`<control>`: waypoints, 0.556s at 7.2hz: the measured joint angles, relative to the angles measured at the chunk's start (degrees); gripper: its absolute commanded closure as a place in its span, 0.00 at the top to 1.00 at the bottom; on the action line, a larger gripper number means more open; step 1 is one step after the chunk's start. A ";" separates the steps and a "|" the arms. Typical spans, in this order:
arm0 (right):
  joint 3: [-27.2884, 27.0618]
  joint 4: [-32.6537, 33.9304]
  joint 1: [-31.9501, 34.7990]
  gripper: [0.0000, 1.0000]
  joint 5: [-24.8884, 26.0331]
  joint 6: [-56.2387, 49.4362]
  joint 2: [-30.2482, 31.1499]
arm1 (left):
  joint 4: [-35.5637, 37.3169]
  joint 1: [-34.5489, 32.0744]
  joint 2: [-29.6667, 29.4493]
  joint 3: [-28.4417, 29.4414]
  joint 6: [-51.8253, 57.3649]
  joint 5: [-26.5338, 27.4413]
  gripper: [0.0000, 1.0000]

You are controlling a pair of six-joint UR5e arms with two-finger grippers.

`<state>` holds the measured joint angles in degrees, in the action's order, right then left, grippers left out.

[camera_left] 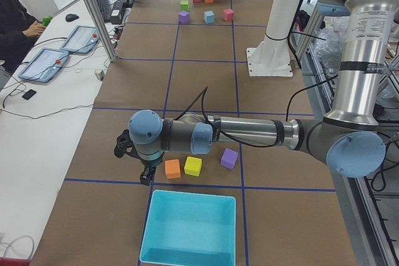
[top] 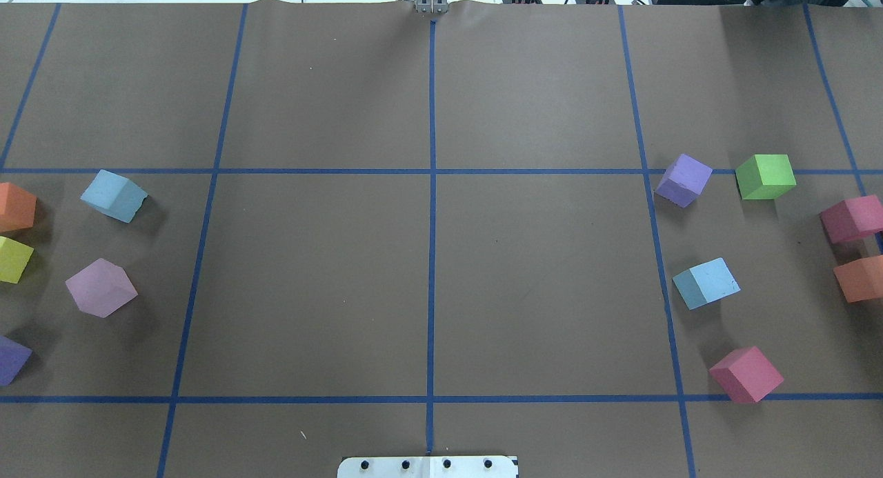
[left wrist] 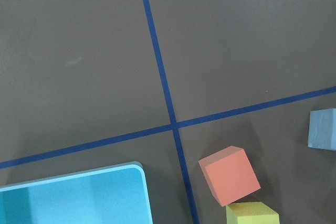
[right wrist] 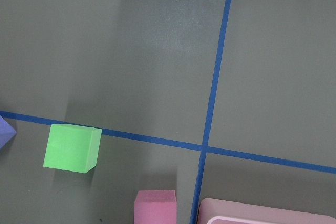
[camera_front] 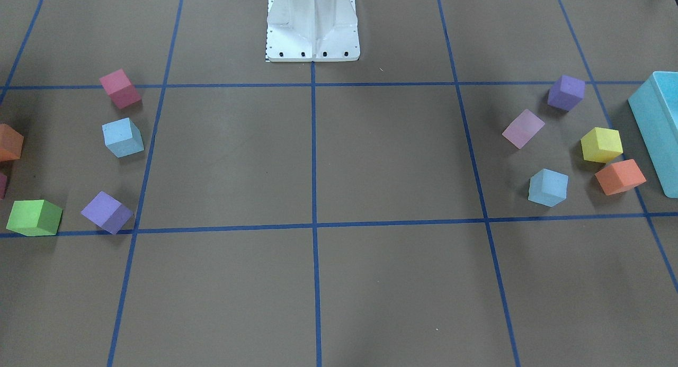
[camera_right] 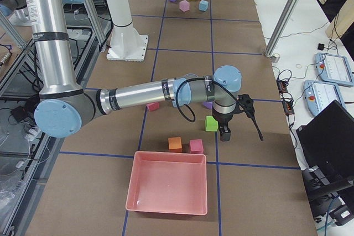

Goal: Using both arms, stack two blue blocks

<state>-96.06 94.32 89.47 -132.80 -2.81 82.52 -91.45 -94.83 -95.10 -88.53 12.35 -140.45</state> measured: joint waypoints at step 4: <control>0.59 0.00 0.00 1.00 -0.04 0.59 -0.36 | 0.12 0.02 0.00 -0.06 -0.04 0.00 0.98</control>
<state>-95.47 94.31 89.47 -132.84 -2.22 82.16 -91.33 -94.81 -95.10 -88.59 12.31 -140.45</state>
